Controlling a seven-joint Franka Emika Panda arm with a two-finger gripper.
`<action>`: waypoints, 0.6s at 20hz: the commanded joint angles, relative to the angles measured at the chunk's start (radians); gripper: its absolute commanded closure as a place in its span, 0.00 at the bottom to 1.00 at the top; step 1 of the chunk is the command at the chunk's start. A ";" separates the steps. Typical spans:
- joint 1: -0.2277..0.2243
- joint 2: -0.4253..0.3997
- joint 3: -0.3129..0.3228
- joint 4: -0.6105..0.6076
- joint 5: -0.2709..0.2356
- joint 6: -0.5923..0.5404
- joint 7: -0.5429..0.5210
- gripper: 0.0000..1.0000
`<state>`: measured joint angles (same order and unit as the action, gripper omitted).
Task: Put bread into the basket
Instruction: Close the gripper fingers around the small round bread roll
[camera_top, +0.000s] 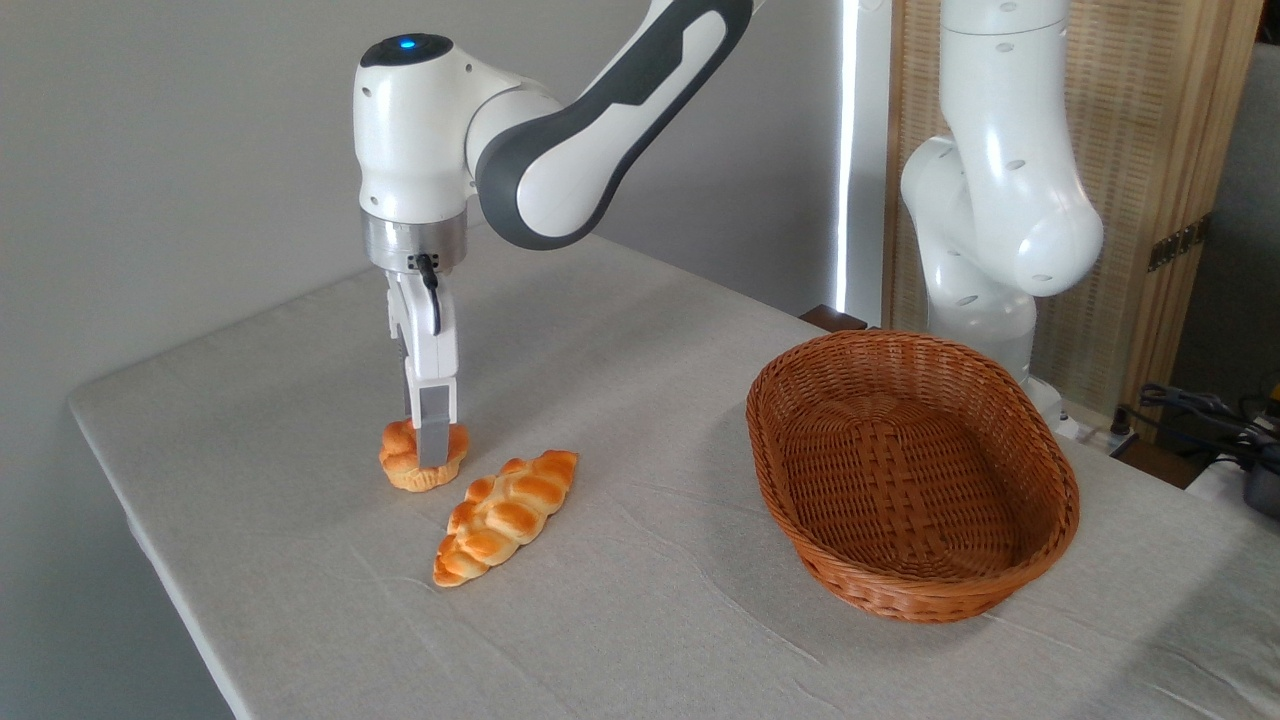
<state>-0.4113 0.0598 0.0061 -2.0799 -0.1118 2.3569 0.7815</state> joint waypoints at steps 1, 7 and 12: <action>-0.014 -0.002 0.011 -0.017 -0.011 0.024 0.022 0.20; -0.014 0.002 0.009 -0.032 -0.012 0.021 0.096 0.73; -0.014 0.000 0.009 -0.034 -0.023 0.022 0.108 0.74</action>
<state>-0.4129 0.0663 0.0061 -2.0910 -0.1117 2.3570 0.8629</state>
